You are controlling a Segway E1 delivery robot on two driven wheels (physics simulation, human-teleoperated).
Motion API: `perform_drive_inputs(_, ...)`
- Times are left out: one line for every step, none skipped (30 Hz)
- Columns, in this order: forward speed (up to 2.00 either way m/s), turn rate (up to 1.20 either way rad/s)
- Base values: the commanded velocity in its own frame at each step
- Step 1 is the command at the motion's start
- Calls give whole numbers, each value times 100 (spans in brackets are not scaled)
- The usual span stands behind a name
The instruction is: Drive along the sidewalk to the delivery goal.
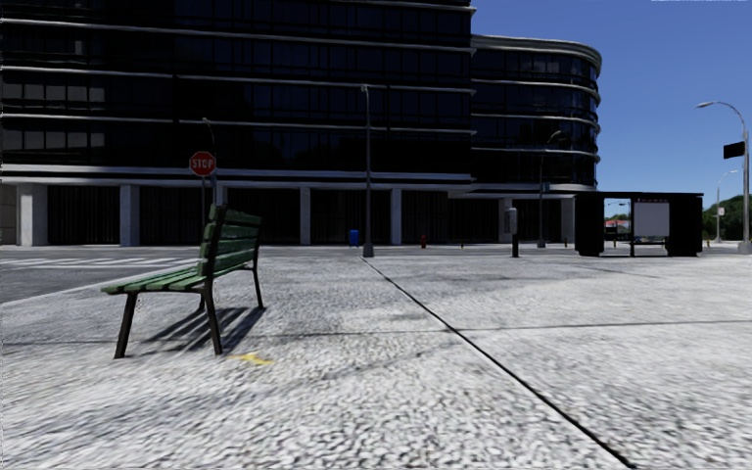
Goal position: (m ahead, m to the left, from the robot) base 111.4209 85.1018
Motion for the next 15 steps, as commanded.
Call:
perform_drive_inputs(200,0)
perform_drive_inputs(200,0)
perform_drive_inputs(200,0)
perform_drive_inputs(200,0)
perform_drive_inputs(200,0)
perform_drive_inputs(200,0)
perform_drive_inputs(200,0)
perform_drive_inputs(200,0)
perform_drive_inputs(200,0)
perform_drive_inputs(200,0)
perform_drive_inputs(200,0)
perform_drive_inputs(200,0)
perform_drive_inputs(200,0)
perform_drive_inputs(200,0)
perform_drive_inputs(200,0)
